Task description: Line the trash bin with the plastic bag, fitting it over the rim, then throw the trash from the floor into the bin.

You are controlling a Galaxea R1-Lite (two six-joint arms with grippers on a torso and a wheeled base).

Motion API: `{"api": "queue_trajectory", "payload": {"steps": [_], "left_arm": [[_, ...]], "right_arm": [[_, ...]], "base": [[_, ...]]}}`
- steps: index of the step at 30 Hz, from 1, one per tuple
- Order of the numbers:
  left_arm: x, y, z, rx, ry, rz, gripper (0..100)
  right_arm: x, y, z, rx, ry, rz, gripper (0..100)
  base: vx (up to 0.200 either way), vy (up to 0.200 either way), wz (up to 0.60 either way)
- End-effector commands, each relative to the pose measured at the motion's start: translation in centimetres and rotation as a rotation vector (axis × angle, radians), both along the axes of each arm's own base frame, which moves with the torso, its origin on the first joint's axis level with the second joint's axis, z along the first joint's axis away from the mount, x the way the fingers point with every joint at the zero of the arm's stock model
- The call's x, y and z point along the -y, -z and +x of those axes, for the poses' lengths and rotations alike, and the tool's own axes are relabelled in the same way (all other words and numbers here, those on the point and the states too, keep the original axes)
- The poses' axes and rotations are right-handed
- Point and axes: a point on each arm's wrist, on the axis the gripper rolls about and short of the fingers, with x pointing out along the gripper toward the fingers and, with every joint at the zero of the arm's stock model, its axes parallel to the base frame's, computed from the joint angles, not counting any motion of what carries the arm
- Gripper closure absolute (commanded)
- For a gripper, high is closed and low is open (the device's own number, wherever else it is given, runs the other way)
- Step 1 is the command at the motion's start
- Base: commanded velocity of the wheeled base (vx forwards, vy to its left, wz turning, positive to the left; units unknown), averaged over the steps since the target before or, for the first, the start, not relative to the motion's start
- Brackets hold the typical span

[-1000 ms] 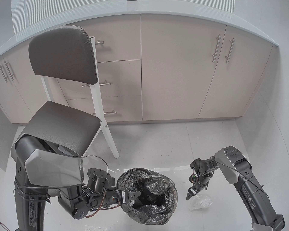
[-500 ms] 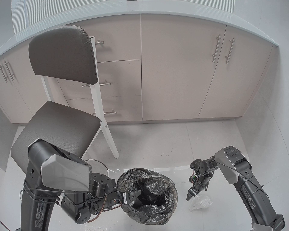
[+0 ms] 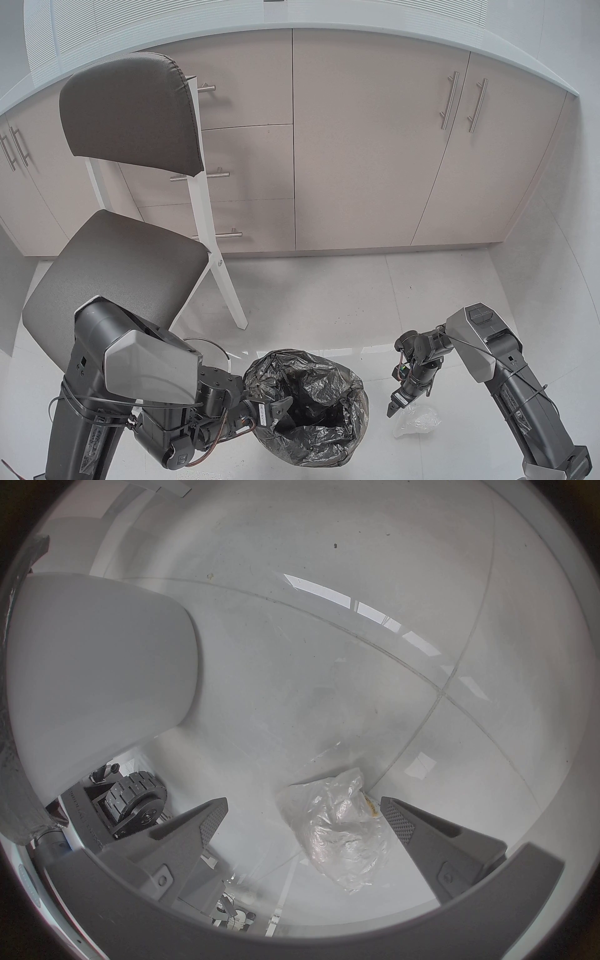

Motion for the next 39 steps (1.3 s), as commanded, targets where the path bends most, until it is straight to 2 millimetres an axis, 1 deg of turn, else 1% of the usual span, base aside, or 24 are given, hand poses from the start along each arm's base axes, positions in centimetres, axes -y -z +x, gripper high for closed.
{"api": "queue_trajectory", "payload": {"steps": [1,8,23,26,29,33,39], "left_arm": [[0.0,0.7,-0.2,-0.009,0.008,0.018,0],[-0.1,0.7,-0.3,-0.011,0.010,0.020,0],[-0.1,0.8,-0.3,-0.014,0.011,0.023,0],[-0.1,0.8,-0.3,-0.012,0.010,0.023,0],[0.0,0.9,-0.3,-0.012,0.013,0.026,0],[0.0,1.0,-0.4,-0.006,0.025,0.043,0],[0.0,1.1,-0.2,0.008,0.004,0.053,0]], "right_arm": [[0.0,0.1,0.0,-0.001,-0.001,0.000,0],[0.0,0.1,0.0,-0.001,-0.001,0.000,0],[0.0,0.1,0.0,0.001,0.002,-0.006,0],[0.1,0.1,0.1,0.013,0.024,-0.014,0],[0.3,0.0,0.6,0.066,0.031,-0.040,0],[0.8,-0.1,1.6,0.168,0.015,-0.117,0],[1.7,-0.3,2.6,0.257,0.017,-0.155,0]], "base": [[0.000,0.000,0.00],[0.000,0.000,0.00],[-0.200,0.000,0.00],[0.000,0.000,0.00],[0.000,0.000,0.00],[0.000,0.000,0.00],[0.000,0.000,0.00]]}}
